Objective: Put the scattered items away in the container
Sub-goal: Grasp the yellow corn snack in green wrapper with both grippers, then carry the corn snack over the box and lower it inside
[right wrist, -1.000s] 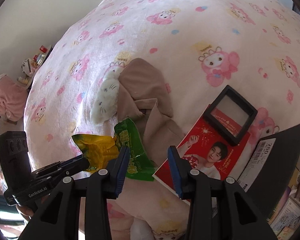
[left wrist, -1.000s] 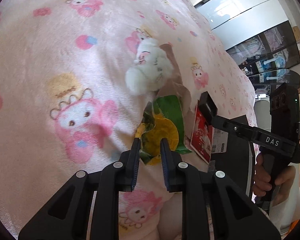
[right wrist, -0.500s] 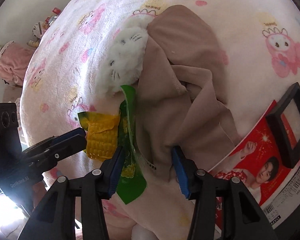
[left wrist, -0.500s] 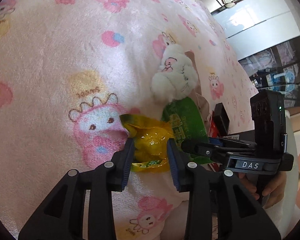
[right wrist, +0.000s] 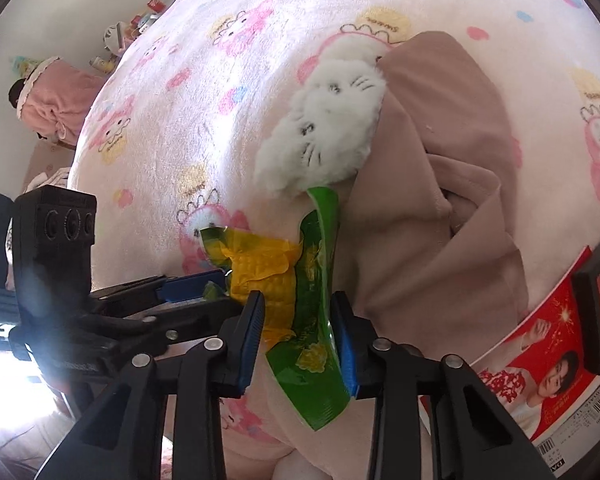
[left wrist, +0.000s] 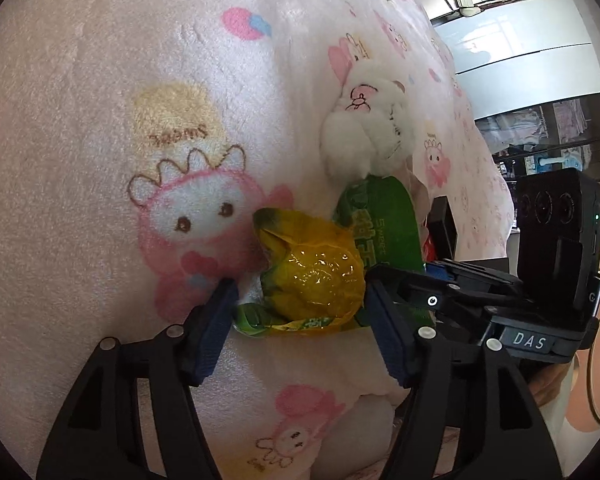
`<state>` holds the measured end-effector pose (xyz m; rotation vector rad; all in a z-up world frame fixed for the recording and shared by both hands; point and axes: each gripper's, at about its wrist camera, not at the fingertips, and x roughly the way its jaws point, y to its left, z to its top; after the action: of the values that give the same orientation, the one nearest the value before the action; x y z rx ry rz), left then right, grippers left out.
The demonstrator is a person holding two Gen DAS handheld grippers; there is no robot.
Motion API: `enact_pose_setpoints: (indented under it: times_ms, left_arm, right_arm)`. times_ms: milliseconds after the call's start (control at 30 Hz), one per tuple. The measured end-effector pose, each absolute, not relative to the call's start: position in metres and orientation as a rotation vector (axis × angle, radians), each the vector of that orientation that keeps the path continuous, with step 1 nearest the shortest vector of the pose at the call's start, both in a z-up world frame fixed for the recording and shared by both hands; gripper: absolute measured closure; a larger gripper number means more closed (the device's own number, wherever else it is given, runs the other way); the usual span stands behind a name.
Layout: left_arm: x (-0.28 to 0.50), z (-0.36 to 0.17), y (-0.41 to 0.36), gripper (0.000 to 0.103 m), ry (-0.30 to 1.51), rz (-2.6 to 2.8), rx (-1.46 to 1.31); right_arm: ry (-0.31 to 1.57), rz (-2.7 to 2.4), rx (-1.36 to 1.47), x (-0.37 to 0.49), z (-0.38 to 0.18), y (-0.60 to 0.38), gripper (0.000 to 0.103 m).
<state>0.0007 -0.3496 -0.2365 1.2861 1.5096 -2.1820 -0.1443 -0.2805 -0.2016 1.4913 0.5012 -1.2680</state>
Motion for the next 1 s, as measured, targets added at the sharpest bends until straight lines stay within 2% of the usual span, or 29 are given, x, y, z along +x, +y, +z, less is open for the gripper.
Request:
enact_pose_setpoints:
  times_ms: [100,200,367,600,833,1000]
  left_arm:
    - [-0.002,-0.218,-0.342,0.045,1.506,-2.247,1.27]
    - [-0.009,-0.189,-0.331,0.047,1.492,-2.339,1.257]
    - [-0.025,-0.125,-0.295,0.048,1.392,-2.532,1.255]
    - [-0.051,-0.069,-0.207,0.048,1.281,-2.739,1.423]
    - [-0.113,-0.055,-0.083,0.048,1.134,-2.84,1.739]
    - [-0.173,-0.066,-0.027,0.057,0.985,-2.806,1.959]
  right_arm:
    - [0.442,-1.322,1.472,-0.152,-0.19,-0.273,0.094]
    - [0.301,-1.369,1.444,-0.162,-0.16,-0.257,0.094]
    - [0.263,-1.518,1.269,-0.144,-0.09,-0.21,0.094]
    - [0.032,-1.74,1.178,-0.128,-0.026,-0.084,0.094]
    - [-0.057,-2.008,1.19,-0.143,-0.011,0.053,0.094]
    - [-0.146,-2.13,1.278,-0.167,-0.035,0.127,0.094]
